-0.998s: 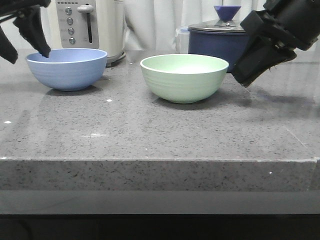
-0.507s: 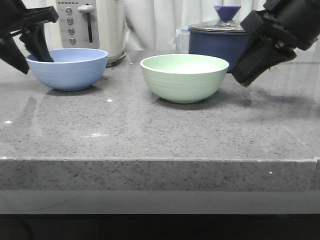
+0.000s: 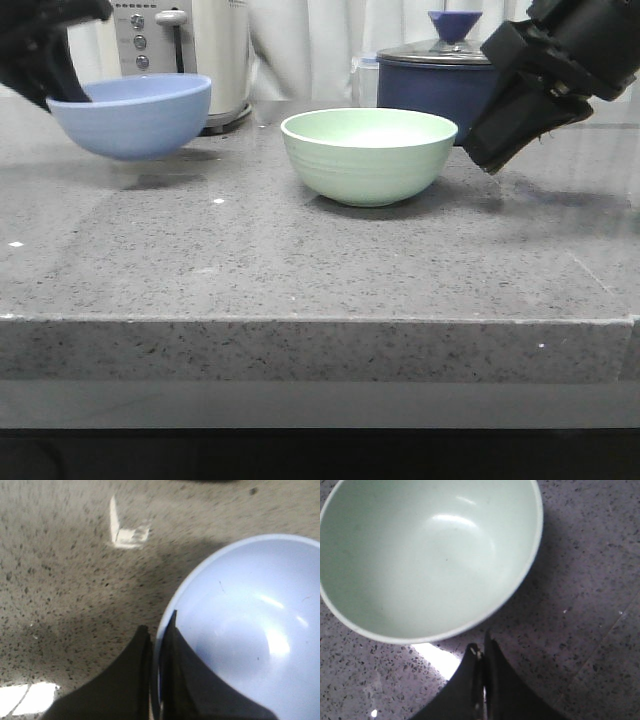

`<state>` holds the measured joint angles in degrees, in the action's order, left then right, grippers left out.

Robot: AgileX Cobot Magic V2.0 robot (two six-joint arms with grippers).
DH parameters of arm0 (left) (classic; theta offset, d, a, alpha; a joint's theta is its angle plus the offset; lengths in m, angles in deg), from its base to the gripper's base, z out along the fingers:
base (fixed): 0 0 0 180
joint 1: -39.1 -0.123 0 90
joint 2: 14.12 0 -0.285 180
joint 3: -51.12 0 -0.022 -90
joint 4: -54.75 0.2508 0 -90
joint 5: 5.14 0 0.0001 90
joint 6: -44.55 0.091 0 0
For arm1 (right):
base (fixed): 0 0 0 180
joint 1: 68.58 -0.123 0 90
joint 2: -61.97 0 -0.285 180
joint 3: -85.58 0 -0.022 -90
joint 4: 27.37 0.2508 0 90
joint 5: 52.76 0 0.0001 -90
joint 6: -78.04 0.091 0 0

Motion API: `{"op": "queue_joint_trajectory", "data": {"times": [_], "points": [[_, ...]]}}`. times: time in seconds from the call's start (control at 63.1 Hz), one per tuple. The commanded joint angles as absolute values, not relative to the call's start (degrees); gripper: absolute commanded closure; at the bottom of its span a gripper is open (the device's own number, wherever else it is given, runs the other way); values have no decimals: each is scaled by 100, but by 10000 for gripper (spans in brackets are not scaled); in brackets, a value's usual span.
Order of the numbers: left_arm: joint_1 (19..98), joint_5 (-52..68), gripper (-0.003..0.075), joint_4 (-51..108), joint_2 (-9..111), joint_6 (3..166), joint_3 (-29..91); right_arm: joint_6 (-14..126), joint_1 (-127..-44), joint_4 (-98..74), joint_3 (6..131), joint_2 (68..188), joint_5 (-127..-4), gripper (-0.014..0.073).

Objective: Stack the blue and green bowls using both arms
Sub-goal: 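Lift the blue bowl with the left gripper over the green bowl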

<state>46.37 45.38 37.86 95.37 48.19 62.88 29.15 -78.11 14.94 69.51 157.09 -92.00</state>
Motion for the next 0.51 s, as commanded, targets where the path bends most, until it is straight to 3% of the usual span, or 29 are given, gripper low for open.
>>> {"op": "queue_joint_trajectory", "data": {"times": [0.0,0.491], "points": [[4877,4286,740,3583,8904,4937,6523,2846,-7801,1704,7076,15517,-9094,658],[6948,4727,740,3700,9417,4937,8079,2846,-7801,1704,7076,15517,-9094,658]]}}
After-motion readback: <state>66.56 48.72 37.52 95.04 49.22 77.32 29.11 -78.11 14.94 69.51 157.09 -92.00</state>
